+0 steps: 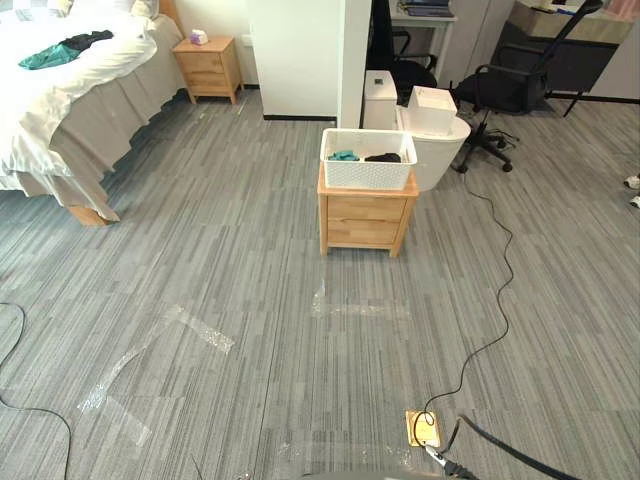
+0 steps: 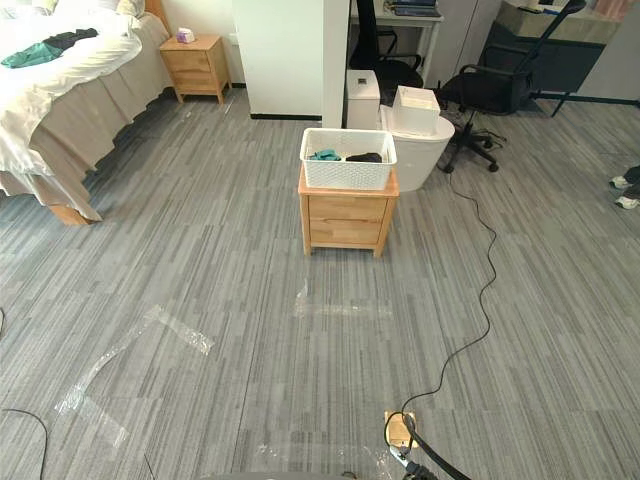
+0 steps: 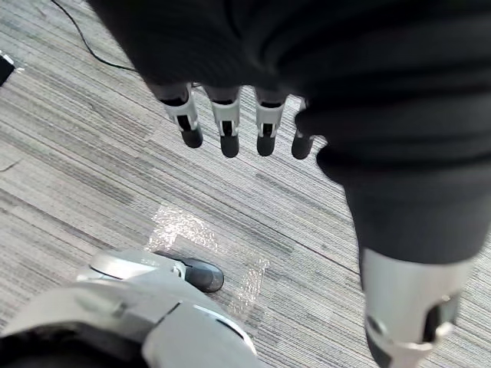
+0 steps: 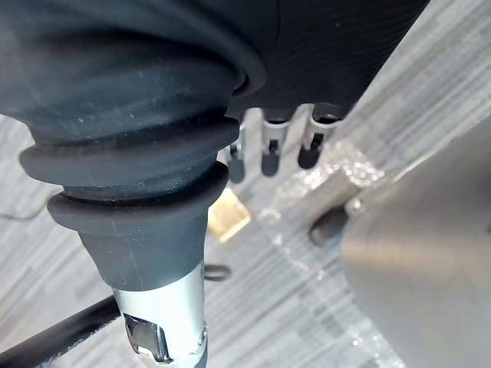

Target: Pick up the laundry basket with both hands and put the clothes into the washing machine.

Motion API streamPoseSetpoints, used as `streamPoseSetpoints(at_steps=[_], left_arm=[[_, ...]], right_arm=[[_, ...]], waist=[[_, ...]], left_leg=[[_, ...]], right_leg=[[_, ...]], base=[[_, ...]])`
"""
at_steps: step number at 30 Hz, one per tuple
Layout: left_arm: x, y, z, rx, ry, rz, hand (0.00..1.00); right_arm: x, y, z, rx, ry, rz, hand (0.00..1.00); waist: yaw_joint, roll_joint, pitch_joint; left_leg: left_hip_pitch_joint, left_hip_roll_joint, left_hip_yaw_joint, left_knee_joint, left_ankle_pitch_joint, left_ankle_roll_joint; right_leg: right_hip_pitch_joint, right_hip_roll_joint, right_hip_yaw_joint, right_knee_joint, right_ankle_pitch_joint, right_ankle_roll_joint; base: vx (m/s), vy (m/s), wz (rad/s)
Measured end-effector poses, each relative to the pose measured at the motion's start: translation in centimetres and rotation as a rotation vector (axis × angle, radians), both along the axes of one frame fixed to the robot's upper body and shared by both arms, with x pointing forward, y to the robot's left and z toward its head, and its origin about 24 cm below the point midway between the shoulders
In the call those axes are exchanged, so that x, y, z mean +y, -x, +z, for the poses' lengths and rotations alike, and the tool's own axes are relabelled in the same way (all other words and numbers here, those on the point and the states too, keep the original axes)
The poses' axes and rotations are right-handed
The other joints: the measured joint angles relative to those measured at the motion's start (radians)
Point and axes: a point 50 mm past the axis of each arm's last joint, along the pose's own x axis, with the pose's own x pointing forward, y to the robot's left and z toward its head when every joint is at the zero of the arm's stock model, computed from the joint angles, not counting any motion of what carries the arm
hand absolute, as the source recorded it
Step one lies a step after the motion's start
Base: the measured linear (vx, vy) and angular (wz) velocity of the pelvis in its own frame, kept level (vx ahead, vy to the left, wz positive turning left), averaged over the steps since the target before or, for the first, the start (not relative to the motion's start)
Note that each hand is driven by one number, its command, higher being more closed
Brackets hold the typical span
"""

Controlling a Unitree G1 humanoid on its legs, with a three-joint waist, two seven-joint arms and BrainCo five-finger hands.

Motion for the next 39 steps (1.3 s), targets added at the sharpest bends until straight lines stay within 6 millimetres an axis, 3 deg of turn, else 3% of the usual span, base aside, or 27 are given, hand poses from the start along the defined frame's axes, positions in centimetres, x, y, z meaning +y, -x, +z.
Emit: streamPoseSetpoints(at_steps=[39], left_arm=[[0.15, -0.27, 0.05, -0.01, -0.008, -0.025, 0.0]], right_arm=[[0.09, -0.04, 0.0, -0.002, -0.002, 0.004, 0.0]], waist=[[0.002, -0.007, 0.019]], left_leg=[[0.008, 0.002, 0.019, -0.003, -0.002, 0.001]], right_leg=[[0.004, 0.004, 0.018, -0.012, 0.006, -0.004]], base=[[0.0, 0.0, -0.01]])
